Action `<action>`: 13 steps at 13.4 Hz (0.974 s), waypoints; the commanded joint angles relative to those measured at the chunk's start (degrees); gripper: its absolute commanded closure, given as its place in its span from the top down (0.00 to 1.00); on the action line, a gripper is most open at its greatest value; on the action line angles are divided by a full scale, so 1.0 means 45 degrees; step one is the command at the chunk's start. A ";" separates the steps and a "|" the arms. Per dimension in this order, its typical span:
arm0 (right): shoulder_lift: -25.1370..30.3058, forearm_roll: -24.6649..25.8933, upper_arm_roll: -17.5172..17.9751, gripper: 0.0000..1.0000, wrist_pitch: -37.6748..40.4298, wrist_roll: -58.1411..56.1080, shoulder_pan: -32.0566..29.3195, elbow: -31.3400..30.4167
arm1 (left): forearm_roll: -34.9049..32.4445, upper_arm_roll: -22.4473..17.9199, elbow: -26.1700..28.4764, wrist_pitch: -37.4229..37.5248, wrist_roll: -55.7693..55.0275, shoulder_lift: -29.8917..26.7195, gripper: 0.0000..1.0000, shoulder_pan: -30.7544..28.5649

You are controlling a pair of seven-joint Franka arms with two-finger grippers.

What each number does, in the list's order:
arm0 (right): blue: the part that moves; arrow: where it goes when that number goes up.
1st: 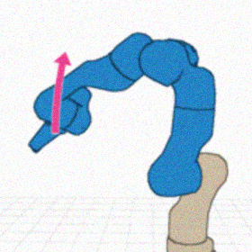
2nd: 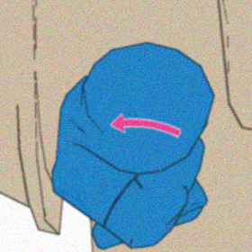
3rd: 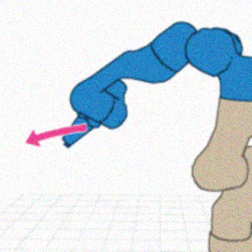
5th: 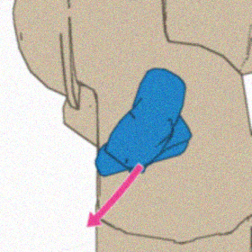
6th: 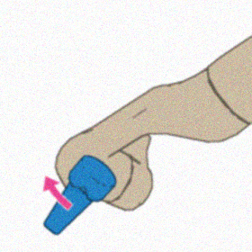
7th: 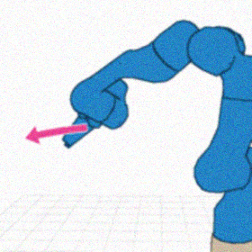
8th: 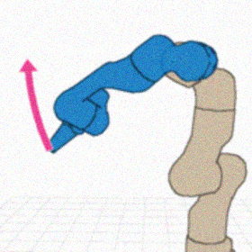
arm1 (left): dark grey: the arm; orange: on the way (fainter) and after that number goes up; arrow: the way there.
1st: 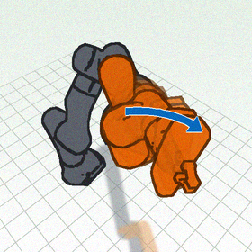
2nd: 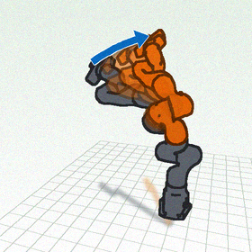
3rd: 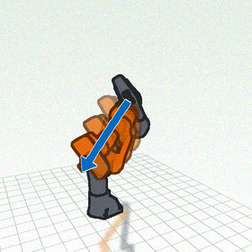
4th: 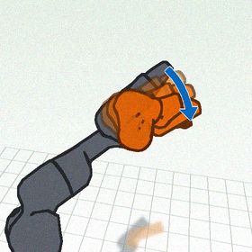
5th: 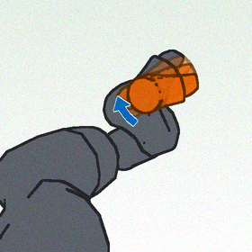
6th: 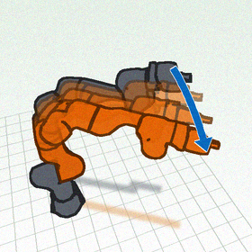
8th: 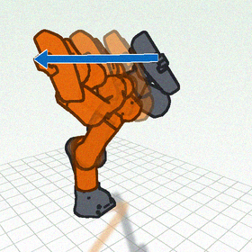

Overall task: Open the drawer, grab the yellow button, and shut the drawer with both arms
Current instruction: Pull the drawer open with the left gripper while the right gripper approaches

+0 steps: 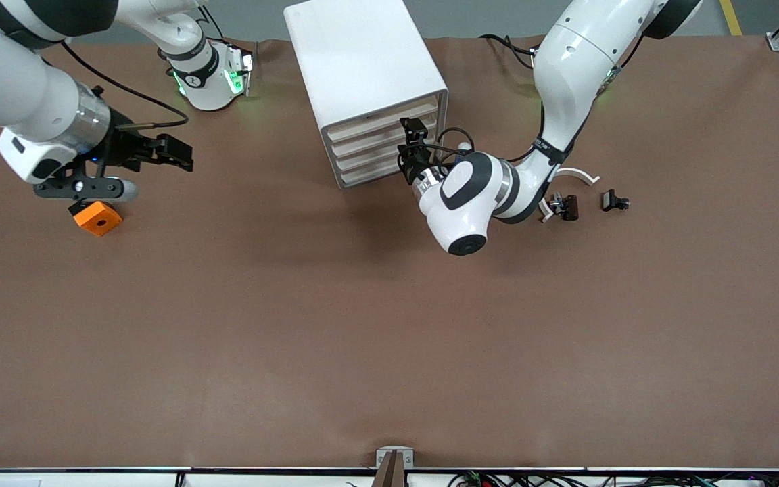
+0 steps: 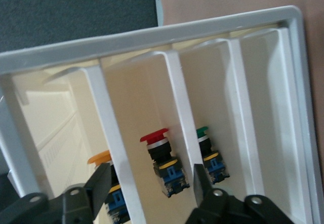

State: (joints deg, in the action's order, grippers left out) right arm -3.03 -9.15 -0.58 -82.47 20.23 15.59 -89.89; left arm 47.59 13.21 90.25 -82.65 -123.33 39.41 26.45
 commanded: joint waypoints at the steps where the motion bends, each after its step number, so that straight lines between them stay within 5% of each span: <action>1: 0.0010 -0.0465 -0.0086 1.00 -0.0072 0.1320 0.0401 -0.0045 | 0.0381 0.0032 -0.0290 0.0280 -0.0482 0.0187 0.68 0.0079; 2: 0.0010 -0.0505 -0.0066 1.00 -0.0111 0.1575 0.0557 -0.0044 | 0.0381 0.0071 -0.0290 0.0280 -0.0812 0.0342 0.56 0.0176; 5: 0.0010 -0.0505 -0.0085 1.00 -0.0364 0.2960 0.1240 -0.0044 | 0.0771 0.0091 -0.0290 0.0300 -0.1498 0.0441 0.54 0.0352; 10: -0.0126 -0.0757 -0.0085 1.00 -0.0756 0.5090 0.2217 0.0014 | 0.0811 0.0091 -0.0290 0.0300 -0.2375 0.0558 0.21 0.0392; 13: -0.0244 -0.0778 -0.0086 1.00 -0.0756 0.5386 0.2433 0.0053 | 0.0811 0.0014 -0.0309 0.0300 -0.2630 0.0578 0.14 0.0256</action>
State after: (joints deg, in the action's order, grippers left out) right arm -3.83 -11.39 -0.48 -85.60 42.98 25.71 -89.89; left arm 51.18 13.57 89.72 -80.72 -134.19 40.89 28.09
